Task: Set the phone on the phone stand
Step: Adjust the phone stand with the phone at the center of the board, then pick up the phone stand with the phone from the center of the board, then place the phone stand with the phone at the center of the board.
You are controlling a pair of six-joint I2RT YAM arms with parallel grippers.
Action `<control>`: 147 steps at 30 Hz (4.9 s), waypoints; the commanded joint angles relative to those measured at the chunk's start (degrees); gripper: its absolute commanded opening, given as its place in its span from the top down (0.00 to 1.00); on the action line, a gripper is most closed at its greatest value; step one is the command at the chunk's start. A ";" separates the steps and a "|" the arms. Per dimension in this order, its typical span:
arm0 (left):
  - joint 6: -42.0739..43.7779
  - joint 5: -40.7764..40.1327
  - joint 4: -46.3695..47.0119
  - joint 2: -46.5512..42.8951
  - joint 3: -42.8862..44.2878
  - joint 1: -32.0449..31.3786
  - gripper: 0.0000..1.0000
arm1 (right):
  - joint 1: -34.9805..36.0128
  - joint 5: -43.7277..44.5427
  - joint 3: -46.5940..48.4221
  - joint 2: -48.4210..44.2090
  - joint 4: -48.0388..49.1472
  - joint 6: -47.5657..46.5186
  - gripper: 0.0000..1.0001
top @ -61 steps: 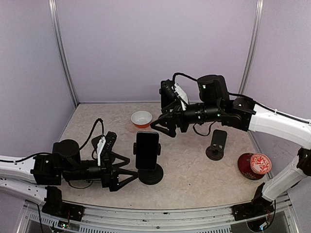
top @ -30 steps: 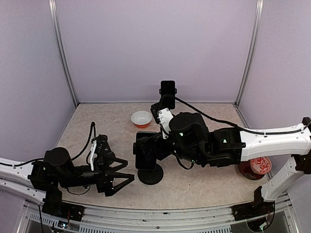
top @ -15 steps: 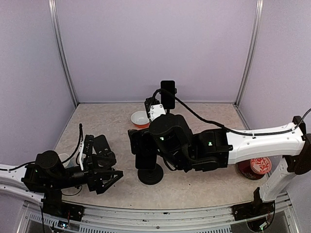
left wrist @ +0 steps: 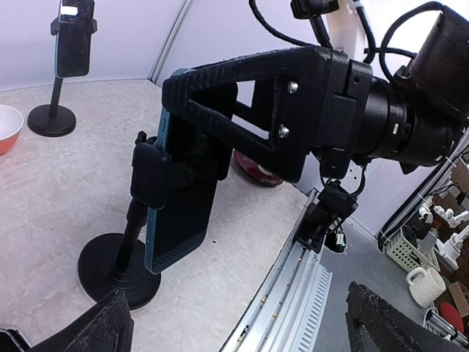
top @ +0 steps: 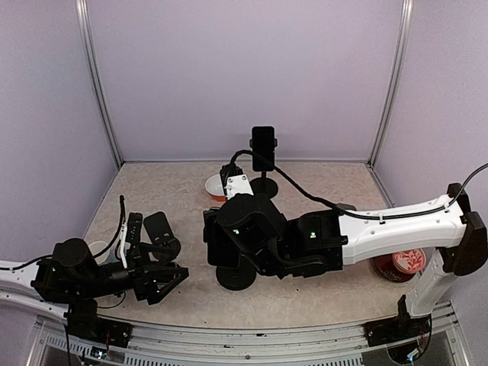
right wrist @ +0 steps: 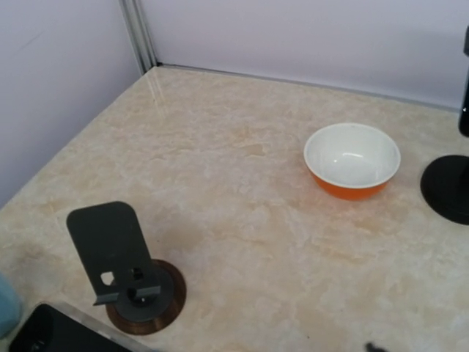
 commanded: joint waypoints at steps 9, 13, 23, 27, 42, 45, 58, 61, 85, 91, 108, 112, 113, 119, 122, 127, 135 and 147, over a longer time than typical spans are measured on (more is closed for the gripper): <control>-0.14 -0.86 -0.26 -2.37 -0.41 -0.25 0.01 | 0.51 3.04 -1.13 -0.44 2.13 -1.22 0.54; -0.24 -0.88 0.09 -1.91 -0.49 -0.36 0.01 | 0.51 3.75 -1.90 -2.03 3.64 -3.10 0.55; -0.95 -1.28 2.50 0.58 -1.80 -0.28 0.01 | -1.88 3.42 -6.32 -7.56 7.18 -6.18 0.61; -1.29 -1.07 4.09 2.97 -2.15 -0.30 0.01 | -4.09 0.22 -7.75 -9.56 7.44 -5.97 0.62; -0.67 -3.00 -1.05 -2.04 0.18 -0.35 0.01 | -18.95 -9.49 -14.08 -20.56 10.29 -12.54 0.65; -0.52 -3.14 -1.47 -1.87 0.69 -0.41 0.01 | -19.70 -15.81 -14.30 -21.21 11.59 -15.14 0.60; 0.24 -3.03 -2.59 -0.75 2.34 -0.34 0.01 | -19.70 -56.72 -12.37 -23.55 4.10 -28.70 0.31; 0.64 -3.22 -2.26 -0.33 2.81 -0.35 0.01 | -19.69 -61.22 -12.25 -20.71 3.77 -26.25 0.31; 0.04 -2.57 -0.04 1.22 2.46 -0.34 0.01 | -20.35 -68.47 -6.94 -13.71 -0.33 -25.78 1.00; 1.11 -2.87 -0.69 2.60 3.59 -0.37 0.01 | -27.11 -74.28 -1.94 -16.68 -3.56 -28.74 1.00; 2.16 -1.28 -0.93 1.23 3.31 -0.34 0.01 | -60.91 -95.31 7.32 -15.76 -5.92 -40.43 1.00; 1.75 -1.26 -1.85 -0.45 3.17 -0.39 0.01 | -66.34 -99.67 9.66 -12.31 -5.23 -41.51 1.00; 1.64 -1.30 -2.21 -0.69 3.26 -0.35 0.01 | -67.59 -101.14 10.67 -11.43 -5.50 -42.01 1.00; 1.47 -1.47 -4.33 -1.66 4.57 -0.38 0.01 | -75.36 -108.04 16.01 -5.36 -3.92 -43.24 1.00; 1.31 -1.33 -4.43 -1.75 4.62 -0.39 0.01 | -78.18 -111.12 18.08 -1.69 -2.12 -43.24 1.00; 1.26 -1.04 -5.14 -1.44 5.17 -0.34 0.01 | -81.04 -112.41 26.19 6.74 -7.16 -46.54 1.00; 1.37 -0.86 -5.83 -1.66 5.57 -0.35 0.01 | -84.36 -114.79 27.24 13.65 -0.84 -41.08 1.00; 4.08 -0.81 -6.49 -0.91 7.47 -0.36 0.01 | -84.57 -114.43 23.52 15.69 2.26 -39.21 0.88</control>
